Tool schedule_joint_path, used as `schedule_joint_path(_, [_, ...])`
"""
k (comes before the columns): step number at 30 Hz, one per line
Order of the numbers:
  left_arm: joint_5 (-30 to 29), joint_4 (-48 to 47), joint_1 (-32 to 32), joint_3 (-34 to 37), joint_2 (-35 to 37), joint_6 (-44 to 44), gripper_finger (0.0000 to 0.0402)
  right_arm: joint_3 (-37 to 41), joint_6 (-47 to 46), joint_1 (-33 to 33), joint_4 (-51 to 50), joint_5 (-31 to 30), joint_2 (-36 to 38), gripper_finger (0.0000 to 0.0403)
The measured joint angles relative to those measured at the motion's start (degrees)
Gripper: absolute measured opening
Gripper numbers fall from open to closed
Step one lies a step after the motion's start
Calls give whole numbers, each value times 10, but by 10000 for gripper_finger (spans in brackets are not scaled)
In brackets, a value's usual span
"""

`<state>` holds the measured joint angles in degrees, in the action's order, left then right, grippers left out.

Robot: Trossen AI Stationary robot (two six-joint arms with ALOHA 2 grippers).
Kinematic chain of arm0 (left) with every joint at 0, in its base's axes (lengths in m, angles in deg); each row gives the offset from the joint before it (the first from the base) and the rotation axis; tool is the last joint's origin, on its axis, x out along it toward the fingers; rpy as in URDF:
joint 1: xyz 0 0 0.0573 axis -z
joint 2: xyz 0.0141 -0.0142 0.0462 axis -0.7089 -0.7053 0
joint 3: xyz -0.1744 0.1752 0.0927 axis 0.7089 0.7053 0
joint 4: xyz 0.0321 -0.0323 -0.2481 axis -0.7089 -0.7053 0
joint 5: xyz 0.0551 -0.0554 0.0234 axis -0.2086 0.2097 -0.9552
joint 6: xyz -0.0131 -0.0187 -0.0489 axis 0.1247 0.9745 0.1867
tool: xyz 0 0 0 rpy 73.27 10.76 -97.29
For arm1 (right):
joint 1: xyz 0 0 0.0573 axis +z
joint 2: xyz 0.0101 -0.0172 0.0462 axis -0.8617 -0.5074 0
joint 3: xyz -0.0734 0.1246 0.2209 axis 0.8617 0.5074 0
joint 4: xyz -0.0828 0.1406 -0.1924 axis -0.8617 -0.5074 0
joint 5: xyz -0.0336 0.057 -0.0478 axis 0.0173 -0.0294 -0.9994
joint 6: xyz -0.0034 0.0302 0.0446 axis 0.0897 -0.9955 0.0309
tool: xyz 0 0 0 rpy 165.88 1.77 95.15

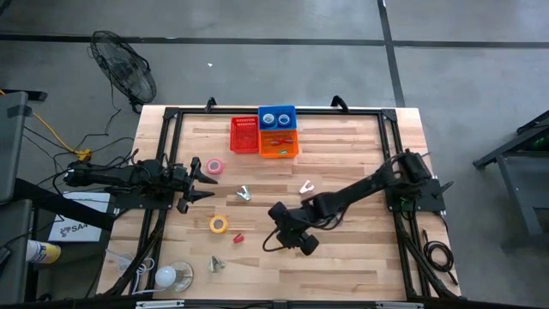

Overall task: Pick and place Stapler, Stapler remover, tape
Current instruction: Put the yellow stapler into the orange bin

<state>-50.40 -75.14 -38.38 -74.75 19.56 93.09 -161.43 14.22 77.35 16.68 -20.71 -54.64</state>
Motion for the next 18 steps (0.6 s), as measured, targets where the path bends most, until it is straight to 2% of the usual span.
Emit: schedule_joint_path(18, [0,-13,0,0,0,0,179,0,0,4,3,29,-46,211])
